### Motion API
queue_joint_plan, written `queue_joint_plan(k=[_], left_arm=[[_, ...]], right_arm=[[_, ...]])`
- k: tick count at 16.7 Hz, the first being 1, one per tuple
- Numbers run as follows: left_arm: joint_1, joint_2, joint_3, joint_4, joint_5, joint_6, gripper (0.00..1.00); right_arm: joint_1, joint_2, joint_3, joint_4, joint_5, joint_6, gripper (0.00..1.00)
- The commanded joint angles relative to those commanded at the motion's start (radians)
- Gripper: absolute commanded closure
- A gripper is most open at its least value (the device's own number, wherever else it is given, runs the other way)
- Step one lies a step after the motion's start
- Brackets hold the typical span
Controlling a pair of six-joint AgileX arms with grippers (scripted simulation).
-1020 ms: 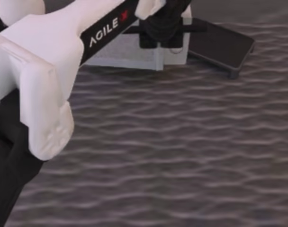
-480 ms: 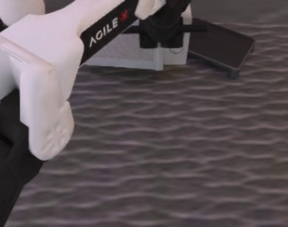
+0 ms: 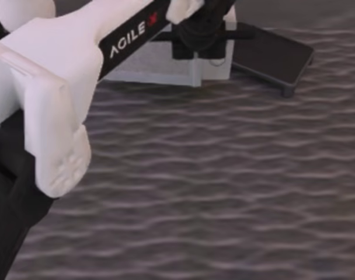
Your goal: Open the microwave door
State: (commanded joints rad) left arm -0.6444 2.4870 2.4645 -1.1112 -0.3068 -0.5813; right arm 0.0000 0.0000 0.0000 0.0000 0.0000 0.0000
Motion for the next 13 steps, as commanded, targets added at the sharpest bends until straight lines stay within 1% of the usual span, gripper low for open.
queue_joint_plan(k=[4,10,13], left_arm=[[-0.009,-0.006,-0.018,0.015,0.005,0.006,1.00],[0.003,-0.129,-0.234,0.127,0.033,0.079,1.00],[0.005,-0.156,-0.281,0.153,0.043,0.097,1.00]], right_arm=[[0.000,0.000,0.000,0.000,0.000,0.000,0.00],[0.000,0.000,0.000,0.000,0.000,0.000,0.00],[0.000,0.000,0.000,0.000,0.000,0.000,0.00]])
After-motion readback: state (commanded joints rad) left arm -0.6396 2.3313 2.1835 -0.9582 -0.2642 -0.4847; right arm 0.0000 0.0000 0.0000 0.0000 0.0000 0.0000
